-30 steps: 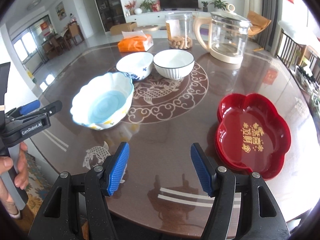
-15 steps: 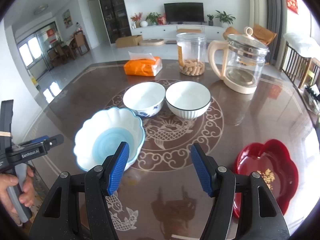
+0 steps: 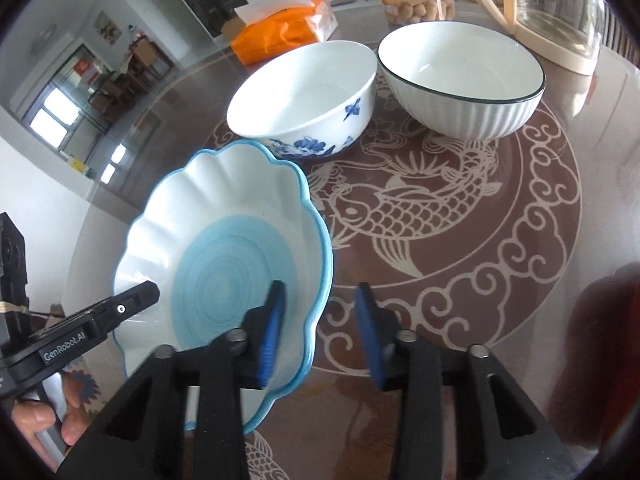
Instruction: Organize plates and bowls
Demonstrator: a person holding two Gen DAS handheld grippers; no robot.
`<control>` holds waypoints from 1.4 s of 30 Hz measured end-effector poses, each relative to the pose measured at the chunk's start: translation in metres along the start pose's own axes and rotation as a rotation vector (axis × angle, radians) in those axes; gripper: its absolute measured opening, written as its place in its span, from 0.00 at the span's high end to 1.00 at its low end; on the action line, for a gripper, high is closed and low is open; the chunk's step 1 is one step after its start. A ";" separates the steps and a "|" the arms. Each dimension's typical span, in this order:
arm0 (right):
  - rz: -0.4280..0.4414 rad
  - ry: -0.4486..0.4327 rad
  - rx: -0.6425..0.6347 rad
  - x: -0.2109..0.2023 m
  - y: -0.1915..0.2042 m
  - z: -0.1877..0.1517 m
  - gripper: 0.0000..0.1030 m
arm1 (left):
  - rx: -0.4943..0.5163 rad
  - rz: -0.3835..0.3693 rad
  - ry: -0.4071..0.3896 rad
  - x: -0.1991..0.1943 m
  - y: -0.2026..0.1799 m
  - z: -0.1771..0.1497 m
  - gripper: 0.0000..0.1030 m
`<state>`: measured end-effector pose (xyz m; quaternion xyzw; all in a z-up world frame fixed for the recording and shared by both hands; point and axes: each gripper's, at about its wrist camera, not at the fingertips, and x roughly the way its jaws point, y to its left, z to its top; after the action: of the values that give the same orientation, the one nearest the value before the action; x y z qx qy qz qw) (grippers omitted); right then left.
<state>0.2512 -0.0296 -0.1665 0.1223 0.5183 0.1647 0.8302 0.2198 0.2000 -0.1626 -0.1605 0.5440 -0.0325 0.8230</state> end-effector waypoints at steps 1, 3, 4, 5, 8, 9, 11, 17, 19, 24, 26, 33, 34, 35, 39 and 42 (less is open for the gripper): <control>0.009 0.003 0.000 0.000 0.001 0.001 0.79 | 0.002 0.010 -0.005 0.000 -0.002 -0.001 0.89; -0.004 0.009 -0.026 -0.001 0.006 0.001 0.85 | 0.009 0.024 -0.017 -0.002 -0.005 -0.003 0.89; -0.012 0.009 -0.029 -0.001 0.007 0.002 0.85 | 0.006 0.016 -0.018 -0.004 -0.005 -0.005 0.89; -0.014 0.009 -0.025 -0.002 0.007 0.001 0.86 | 0.007 0.008 -0.023 -0.007 -0.007 -0.009 0.89; 0.002 0.006 -0.013 -0.014 0.000 -0.007 0.87 | 0.041 0.011 -0.054 -0.021 -0.021 -0.023 0.88; 0.001 -0.001 -0.019 -0.021 -0.002 -0.011 0.87 | 0.046 0.003 -0.063 -0.027 -0.026 -0.028 0.88; 0.000 -0.023 -0.027 -0.038 -0.008 -0.020 0.87 | 0.056 -0.023 -0.069 -0.035 -0.036 -0.039 0.88; -0.024 -0.020 0.014 -0.083 -0.041 -0.054 0.86 | 0.100 -0.072 -0.052 -0.042 -0.074 -0.080 0.88; -0.039 -0.009 0.032 -0.091 -0.053 -0.067 0.87 | 0.110 -0.083 -0.040 -0.038 -0.083 -0.091 0.88; -0.074 0.025 0.081 -0.092 -0.075 -0.092 0.86 | 0.121 -0.084 -0.005 -0.021 -0.094 -0.107 0.88; -0.074 0.031 0.100 -0.091 -0.083 -0.102 0.86 | 0.124 -0.073 -0.010 -0.018 -0.096 -0.111 0.88; -0.079 -0.043 0.068 -0.097 -0.080 -0.108 0.79 | 0.157 -0.043 -0.054 -0.024 -0.099 -0.117 0.86; -0.088 -0.062 0.054 -0.101 -0.077 -0.108 0.64 | 0.155 -0.045 -0.060 -0.027 -0.097 -0.116 0.82; -0.090 -0.083 0.042 -0.105 -0.075 -0.108 0.46 | 0.146 -0.042 -0.066 -0.031 -0.094 -0.115 0.79; -0.108 -0.143 -0.005 -0.123 -0.067 -0.108 0.38 | 0.065 0.020 -0.168 -0.056 -0.069 -0.114 0.17; -0.094 -0.166 0.004 -0.133 -0.068 -0.108 0.38 | 0.045 0.064 -0.220 -0.075 -0.055 -0.112 0.16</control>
<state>0.1096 -0.1414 -0.1295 0.1130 0.4532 0.1138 0.8769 0.0941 0.1398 -0.1196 -0.1269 0.4546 -0.0005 0.8816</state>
